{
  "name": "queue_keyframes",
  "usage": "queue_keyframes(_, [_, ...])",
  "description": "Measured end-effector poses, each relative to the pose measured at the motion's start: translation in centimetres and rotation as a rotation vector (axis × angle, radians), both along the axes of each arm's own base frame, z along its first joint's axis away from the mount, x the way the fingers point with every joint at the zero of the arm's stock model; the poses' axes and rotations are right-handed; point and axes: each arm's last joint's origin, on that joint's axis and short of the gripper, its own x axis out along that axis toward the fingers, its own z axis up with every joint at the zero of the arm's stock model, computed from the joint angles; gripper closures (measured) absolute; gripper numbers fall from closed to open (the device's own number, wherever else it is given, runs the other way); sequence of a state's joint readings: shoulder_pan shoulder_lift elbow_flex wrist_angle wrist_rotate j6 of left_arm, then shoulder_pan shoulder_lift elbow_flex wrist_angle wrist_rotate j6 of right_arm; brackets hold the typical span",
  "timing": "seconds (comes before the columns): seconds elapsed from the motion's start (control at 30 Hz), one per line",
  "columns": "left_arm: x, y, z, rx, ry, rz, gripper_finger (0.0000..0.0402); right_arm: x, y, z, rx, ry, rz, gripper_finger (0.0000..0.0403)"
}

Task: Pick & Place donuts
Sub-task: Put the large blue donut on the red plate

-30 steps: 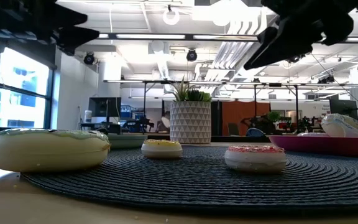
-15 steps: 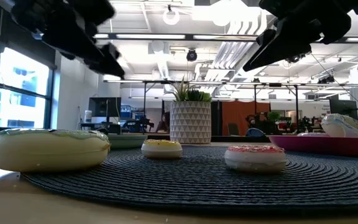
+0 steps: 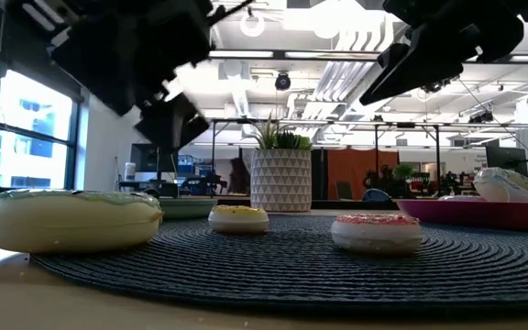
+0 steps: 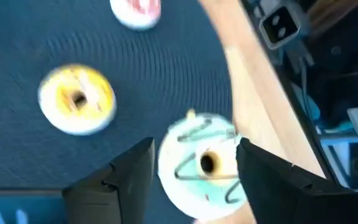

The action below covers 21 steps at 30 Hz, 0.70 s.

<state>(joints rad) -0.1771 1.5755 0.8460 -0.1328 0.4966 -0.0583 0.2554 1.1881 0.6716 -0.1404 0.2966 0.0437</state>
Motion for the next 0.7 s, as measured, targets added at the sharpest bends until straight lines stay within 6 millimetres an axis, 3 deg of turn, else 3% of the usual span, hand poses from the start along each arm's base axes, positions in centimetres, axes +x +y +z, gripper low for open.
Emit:
queue_keyframes(0.33, [-0.4,-2.2,-1.7,0.163,0.058,0.075,0.0199,0.0,0.0,0.0,-0.019,0.007,0.015,0.0199])
queue_keyframes(0.53, [-0.3,-2.5,-3.0,0.142,0.126,0.102,0.0199,0.0,0.0,0.0,-0.014,0.009,0.028,0.0199])
queue_keyframes(0.7, [0.3,-2.7,-4.5,0.104,0.171,0.098,0.0199,0.0,0.1,0.0,-0.107,0.013,0.098,0.0199])
